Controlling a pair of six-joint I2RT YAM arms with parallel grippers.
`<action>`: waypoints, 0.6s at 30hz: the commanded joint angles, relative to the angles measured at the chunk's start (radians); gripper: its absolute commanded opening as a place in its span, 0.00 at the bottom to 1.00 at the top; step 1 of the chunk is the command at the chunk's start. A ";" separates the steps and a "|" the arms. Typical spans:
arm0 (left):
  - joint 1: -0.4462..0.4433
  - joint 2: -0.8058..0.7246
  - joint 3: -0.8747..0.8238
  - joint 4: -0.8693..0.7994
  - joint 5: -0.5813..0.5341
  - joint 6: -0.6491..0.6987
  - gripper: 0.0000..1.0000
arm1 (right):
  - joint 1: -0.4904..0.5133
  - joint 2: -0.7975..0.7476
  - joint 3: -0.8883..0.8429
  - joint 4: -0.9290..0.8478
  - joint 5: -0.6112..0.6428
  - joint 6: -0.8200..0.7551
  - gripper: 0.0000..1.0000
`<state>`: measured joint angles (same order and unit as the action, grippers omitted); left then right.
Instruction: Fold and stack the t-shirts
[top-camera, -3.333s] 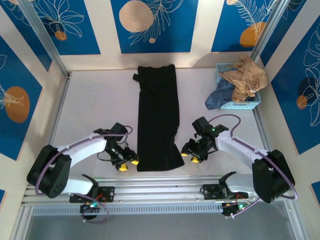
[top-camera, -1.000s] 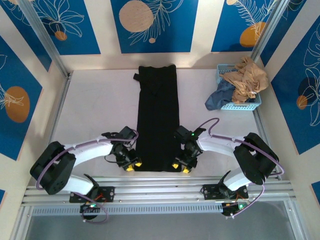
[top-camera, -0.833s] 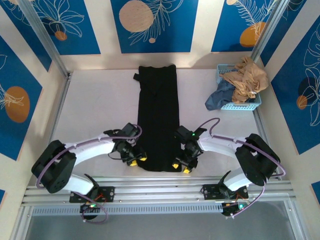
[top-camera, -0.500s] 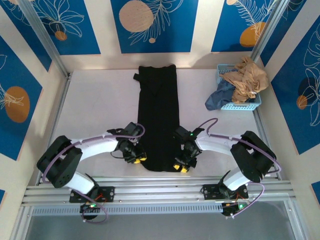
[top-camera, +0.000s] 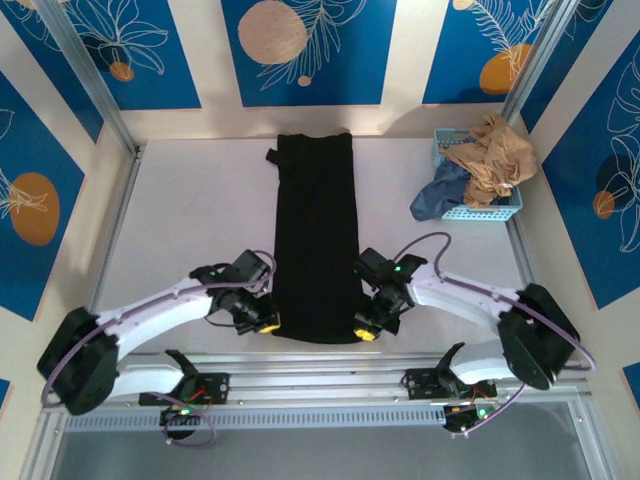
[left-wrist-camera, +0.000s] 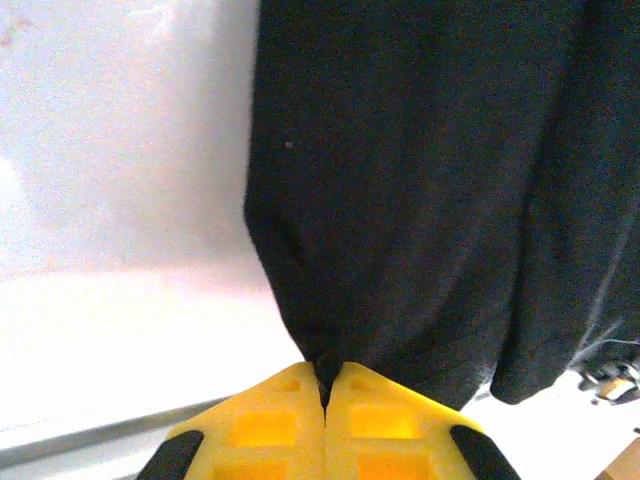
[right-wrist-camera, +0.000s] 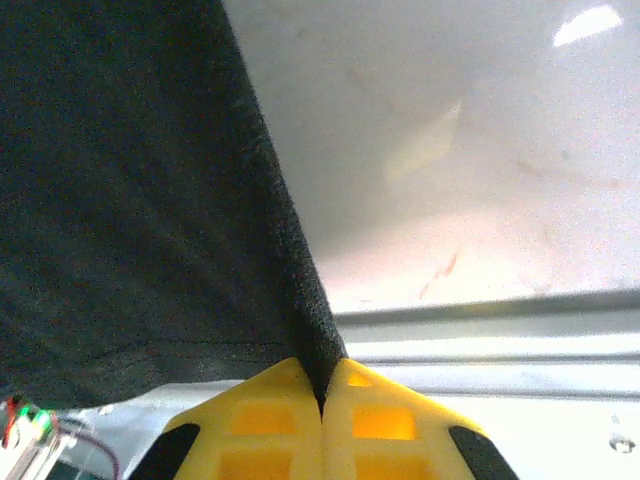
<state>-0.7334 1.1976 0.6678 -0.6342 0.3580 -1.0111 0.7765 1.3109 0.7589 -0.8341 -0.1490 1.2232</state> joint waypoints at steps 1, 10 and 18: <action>-0.002 -0.058 0.055 -0.070 -0.019 -0.031 0.00 | -0.030 -0.054 0.059 -0.100 -0.043 0.012 0.00; 0.182 0.154 0.349 -0.029 -0.080 -0.022 0.00 | -0.264 0.141 0.382 -0.129 -0.035 -0.140 0.00; 0.345 0.528 0.741 0.013 -0.048 0.050 0.00 | -0.409 0.508 0.811 -0.162 -0.019 -0.243 0.00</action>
<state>-0.4240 1.6356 1.3037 -0.6403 0.3000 -1.0100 0.3992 1.7321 1.4635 -0.9520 -0.1635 1.0420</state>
